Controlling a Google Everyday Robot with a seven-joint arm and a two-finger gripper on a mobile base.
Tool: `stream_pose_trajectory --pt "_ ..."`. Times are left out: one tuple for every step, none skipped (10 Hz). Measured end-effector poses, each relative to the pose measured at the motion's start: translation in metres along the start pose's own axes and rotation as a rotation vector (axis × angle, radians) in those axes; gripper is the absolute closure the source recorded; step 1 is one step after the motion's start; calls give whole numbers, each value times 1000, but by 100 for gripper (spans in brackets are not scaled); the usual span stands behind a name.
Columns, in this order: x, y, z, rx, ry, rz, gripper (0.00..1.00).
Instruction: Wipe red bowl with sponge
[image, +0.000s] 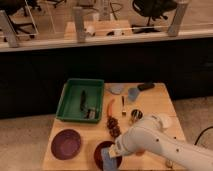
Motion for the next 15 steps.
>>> stream_pose_trajectory --pt "5 6 -3 -7 14 12 82" --pt "12 13 -6 -9 25 26 82" --pt "18 19 -9 -9 31 37 82" --pt "27 22 -10 -7 32 42 82" --pt "36 22 -9 -4 31 38 82" --pt "47 19 -6 3 28 29 82" --pt "55 16 -3 9 26 21 82" --pt "65 9 1 20 22 3 82" --pt "70 2 5 38 21 -16 82" --pt "73 -6 6 58 21 -41 82" --pt "73 -16 7 74 18 -70 82" --pt "71 -24 8 81 10 -94 82" --pt "67 -32 9 81 -3 -118 82" --pt "60 -39 11 76 -23 -141 82" --pt "53 -44 13 68 -43 -151 82"
